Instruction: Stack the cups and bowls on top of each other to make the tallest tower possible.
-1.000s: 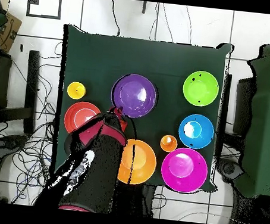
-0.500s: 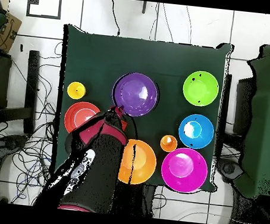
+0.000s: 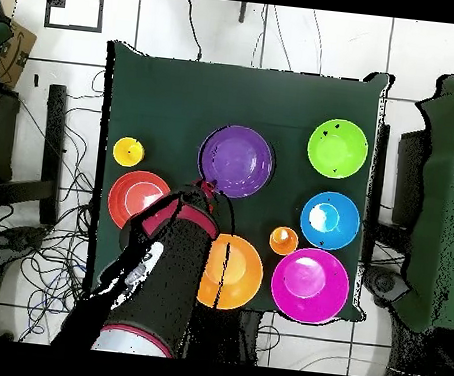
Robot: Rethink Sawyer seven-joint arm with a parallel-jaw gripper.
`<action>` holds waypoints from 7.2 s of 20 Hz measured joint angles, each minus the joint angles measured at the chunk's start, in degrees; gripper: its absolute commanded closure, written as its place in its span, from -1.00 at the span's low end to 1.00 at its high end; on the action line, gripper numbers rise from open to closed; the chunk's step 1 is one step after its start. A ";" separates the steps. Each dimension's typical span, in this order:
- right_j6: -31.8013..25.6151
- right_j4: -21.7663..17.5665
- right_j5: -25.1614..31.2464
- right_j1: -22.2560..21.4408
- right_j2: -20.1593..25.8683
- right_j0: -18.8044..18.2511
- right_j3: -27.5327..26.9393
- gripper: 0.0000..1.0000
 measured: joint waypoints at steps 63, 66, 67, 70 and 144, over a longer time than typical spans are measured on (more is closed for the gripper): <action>0.00 0.04 -9.52 8.89 -3.24 3.11 -2.13 1.00; 0.00 0.04 -9.64 8.89 -3.24 3.11 -2.13 1.00; 0.00 0.04 -9.64 8.89 -3.24 3.11 -2.12 1.00; 0.00 0.02 -9.64 8.88 -3.25 3.11 -2.12 1.00; 0.00 0.02 -9.64 10.02 -2.62 1.29 -6.40 1.00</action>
